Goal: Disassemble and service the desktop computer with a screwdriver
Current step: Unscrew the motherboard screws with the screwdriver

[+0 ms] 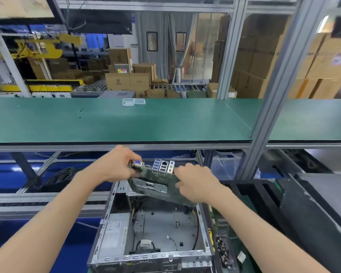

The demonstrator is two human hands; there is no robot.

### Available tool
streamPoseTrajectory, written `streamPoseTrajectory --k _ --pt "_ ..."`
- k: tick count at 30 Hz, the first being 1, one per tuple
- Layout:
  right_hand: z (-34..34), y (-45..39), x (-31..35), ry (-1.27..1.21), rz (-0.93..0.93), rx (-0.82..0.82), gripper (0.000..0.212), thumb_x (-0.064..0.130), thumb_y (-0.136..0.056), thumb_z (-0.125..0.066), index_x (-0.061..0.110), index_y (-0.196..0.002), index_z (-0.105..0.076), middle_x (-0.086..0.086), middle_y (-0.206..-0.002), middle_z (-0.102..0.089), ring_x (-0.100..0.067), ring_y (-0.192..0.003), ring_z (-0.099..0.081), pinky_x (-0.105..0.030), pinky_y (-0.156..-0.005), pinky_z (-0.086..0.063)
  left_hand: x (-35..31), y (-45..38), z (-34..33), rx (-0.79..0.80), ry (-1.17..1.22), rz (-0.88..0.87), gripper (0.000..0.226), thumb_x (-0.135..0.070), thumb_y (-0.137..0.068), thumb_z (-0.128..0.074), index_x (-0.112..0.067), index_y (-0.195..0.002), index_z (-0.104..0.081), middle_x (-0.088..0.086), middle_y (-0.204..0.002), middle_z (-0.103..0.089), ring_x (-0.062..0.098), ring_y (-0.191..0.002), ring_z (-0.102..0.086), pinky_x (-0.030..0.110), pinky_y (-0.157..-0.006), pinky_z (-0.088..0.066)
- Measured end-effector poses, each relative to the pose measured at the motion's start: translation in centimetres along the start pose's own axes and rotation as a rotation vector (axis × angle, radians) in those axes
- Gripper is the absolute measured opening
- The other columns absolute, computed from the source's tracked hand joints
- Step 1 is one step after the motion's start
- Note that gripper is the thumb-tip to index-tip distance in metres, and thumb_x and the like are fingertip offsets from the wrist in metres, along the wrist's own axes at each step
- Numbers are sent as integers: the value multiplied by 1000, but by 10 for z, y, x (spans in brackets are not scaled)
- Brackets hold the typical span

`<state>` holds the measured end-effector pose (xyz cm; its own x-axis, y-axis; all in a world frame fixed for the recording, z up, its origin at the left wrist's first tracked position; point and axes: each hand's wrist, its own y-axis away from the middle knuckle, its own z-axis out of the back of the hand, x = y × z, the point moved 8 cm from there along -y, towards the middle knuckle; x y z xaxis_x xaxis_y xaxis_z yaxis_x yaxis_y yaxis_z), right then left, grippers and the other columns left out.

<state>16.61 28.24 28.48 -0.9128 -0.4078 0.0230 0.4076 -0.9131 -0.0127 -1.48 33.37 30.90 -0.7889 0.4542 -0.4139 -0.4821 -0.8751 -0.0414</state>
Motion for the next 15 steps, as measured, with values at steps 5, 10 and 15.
streamPoseTrajectory --k 5,10,15 --pt "33 10 -26 66 -68 -96 14 27 -99 -49 15 -106 -50 -5 -88 -45 -29 -77 -45 -41 -68 -37 -37 -18 25 -104 5 -111 18 -11 -77 -80 -27 -73 -75 -13 -55 -63 6 -50 -51 25 -52 -44" --pt "48 32 -63 117 -196 -127 16 30 -99 -51 21 -94 -39 0 -81 -36 -27 -74 -42 -40 -66 -34 -72 -47 25 -188 48 -218 17 -9 -71 -82 -25 -76 -78 -10 -58 -66 9 -55 -55 19 -53 -43" --pt "34 69 -112 72 -357 -118 19 25 -99 -50 18 -85 -38 4 -74 -36 -28 -71 -47 -37 -62 -35 -107 -85 -4 -279 169 -287 30 -19 -62 -93 -24 -88 -80 -16 -70 -72 1 -65 -65 26 -67 -55"
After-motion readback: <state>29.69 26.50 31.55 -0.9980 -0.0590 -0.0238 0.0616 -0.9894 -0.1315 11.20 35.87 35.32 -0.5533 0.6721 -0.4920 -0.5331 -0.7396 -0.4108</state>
